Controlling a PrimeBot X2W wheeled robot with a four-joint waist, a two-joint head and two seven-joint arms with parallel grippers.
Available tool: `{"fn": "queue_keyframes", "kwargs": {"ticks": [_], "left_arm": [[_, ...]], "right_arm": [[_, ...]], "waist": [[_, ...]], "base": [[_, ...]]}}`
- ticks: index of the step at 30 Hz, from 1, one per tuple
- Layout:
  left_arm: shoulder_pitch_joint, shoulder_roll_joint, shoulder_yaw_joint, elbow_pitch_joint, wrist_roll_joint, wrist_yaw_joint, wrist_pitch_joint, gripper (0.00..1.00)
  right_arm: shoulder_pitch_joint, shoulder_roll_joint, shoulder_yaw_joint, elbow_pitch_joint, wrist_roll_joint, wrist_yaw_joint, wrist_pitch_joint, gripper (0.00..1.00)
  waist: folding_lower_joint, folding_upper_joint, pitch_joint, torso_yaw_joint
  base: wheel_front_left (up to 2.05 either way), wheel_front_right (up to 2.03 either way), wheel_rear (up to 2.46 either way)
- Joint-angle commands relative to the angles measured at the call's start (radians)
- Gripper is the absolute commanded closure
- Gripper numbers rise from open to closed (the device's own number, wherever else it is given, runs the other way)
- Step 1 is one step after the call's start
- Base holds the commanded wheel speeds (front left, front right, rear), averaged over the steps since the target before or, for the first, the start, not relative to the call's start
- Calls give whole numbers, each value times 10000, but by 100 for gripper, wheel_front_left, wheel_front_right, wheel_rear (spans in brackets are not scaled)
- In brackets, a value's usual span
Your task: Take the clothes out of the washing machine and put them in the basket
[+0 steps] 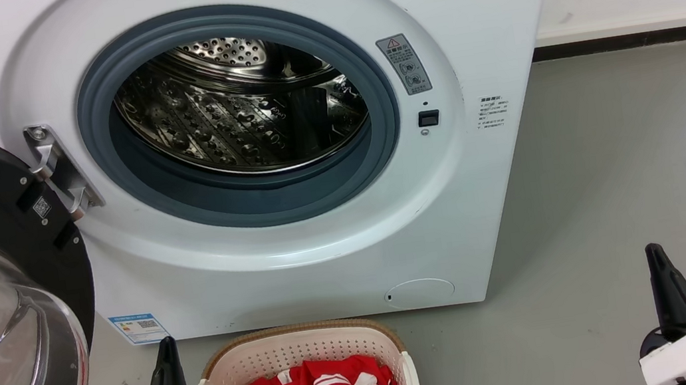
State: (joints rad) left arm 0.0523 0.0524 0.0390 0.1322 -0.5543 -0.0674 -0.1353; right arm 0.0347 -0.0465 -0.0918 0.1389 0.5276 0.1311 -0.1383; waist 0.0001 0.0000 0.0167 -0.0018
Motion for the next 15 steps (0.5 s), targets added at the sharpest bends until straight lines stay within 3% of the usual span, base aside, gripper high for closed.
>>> {"fn": "queue_keyframes", "kwargs": {"ticks": [1,15], "left_arm": [[-277,12,64,-65,-411,-47,76,100],[-568,5,210,177,-2514,-175,576,100]], "right_arm": [[-319,-29,-33,-57,435,0,88,100],[-568,-34,-73,167,2588,-1,594,100]], "waist": [[0,0,-2,0],[-1,0,-22,3]], "base": [[0,0,0],[0,0,0]]}}
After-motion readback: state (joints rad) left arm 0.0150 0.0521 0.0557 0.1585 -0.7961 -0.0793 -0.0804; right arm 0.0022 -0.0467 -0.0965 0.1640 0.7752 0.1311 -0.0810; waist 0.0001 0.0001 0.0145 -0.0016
